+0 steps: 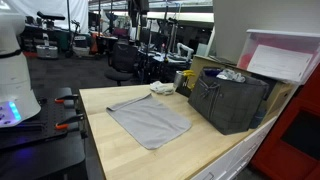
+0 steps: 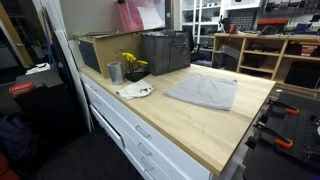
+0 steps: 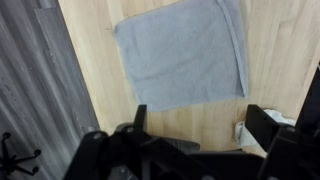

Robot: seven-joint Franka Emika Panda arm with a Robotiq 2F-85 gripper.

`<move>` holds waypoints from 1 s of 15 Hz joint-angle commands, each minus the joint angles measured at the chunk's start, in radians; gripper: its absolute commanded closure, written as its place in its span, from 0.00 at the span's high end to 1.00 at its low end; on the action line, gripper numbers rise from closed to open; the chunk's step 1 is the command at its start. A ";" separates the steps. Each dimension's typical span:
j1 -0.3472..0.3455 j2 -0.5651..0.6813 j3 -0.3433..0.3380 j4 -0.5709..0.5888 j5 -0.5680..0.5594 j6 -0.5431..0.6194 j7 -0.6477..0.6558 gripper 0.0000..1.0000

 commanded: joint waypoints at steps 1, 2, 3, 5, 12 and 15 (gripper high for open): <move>-0.001 0.001 0.001 0.002 0.001 -0.002 -0.001 1.00; -0.001 0.001 0.001 0.002 0.001 -0.002 -0.001 1.00; -0.001 0.001 0.001 0.002 0.001 -0.002 -0.001 1.00; -0.001 0.001 0.001 0.002 0.001 -0.002 -0.001 1.00; -0.002 0.038 -0.009 0.014 0.008 0.018 0.002 1.00; 0.003 0.078 -0.003 -0.003 0.032 0.067 0.034 1.00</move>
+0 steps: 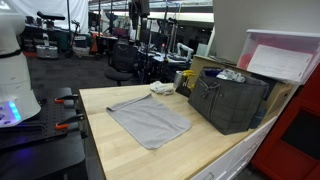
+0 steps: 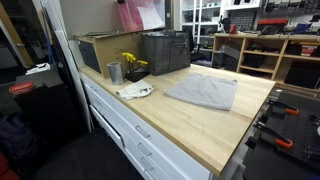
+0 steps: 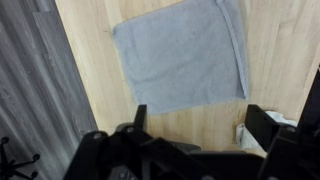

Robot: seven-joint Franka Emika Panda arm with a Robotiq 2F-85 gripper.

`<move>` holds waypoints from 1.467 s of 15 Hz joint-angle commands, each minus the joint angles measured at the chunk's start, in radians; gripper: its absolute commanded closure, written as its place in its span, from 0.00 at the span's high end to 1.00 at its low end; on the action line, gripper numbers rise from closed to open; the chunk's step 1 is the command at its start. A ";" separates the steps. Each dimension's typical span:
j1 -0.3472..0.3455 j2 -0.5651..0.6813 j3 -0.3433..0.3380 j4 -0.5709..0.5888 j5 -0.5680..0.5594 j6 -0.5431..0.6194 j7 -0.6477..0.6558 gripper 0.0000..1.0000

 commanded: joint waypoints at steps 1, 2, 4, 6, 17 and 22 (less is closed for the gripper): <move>0.008 0.064 0.003 -0.016 0.036 0.077 0.034 1.00; 0.014 0.083 0.004 -0.022 0.051 0.095 0.039 1.00; 0.023 0.129 0.017 -0.035 0.068 0.147 0.042 1.00; 0.039 0.181 0.028 -0.044 0.087 0.193 0.036 1.00; 0.100 0.560 0.139 0.039 -0.030 0.317 0.037 1.00; 0.106 0.741 0.141 0.127 -0.039 0.353 0.032 1.00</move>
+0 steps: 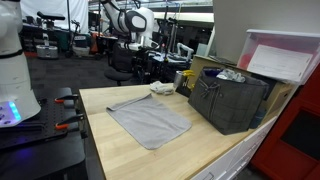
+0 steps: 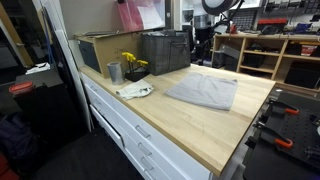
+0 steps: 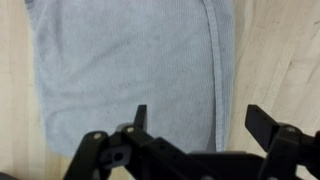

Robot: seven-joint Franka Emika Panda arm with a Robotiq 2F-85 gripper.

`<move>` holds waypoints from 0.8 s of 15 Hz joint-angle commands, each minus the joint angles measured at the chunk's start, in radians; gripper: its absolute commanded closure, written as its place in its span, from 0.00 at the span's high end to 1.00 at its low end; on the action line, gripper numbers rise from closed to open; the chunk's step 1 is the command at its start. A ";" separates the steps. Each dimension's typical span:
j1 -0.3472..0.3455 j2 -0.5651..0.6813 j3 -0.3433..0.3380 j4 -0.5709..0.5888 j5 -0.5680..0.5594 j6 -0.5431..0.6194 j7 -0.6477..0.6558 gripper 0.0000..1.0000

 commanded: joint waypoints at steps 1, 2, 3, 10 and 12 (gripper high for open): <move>0.009 0.125 0.001 0.086 0.001 0.015 0.005 1.00; 0.011 0.159 0.005 0.104 0.010 0.017 0.001 1.00; 0.012 0.190 0.009 0.123 0.021 0.016 -0.004 1.00; 0.009 0.372 0.052 0.220 0.103 -0.002 -0.031 1.00; 0.005 0.411 0.060 0.240 0.114 -0.009 -0.035 1.00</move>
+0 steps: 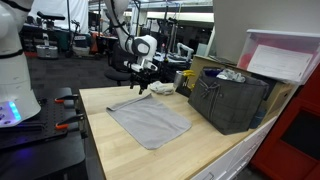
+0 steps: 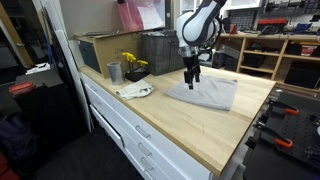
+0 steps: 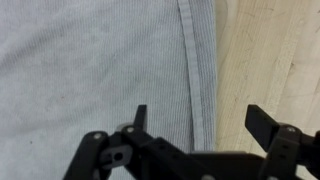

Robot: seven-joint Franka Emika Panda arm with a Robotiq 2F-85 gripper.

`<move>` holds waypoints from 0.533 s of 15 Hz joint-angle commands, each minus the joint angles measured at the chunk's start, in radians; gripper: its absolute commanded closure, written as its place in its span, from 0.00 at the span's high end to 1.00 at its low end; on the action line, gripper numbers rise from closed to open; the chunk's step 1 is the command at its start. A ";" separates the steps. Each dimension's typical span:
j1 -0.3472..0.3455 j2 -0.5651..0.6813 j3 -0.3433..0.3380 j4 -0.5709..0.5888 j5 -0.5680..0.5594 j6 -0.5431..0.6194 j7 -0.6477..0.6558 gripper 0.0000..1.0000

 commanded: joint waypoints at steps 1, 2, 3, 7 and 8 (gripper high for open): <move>-0.011 0.075 0.012 0.060 0.041 -0.024 -0.032 1.00; -0.011 0.090 0.014 0.065 0.045 -0.027 -0.031 1.00; -0.010 0.107 0.014 0.070 0.049 -0.030 -0.030 1.00; -0.010 0.143 0.025 0.081 0.066 -0.035 -0.028 1.00; -0.010 0.149 0.029 0.081 0.071 -0.038 -0.029 1.00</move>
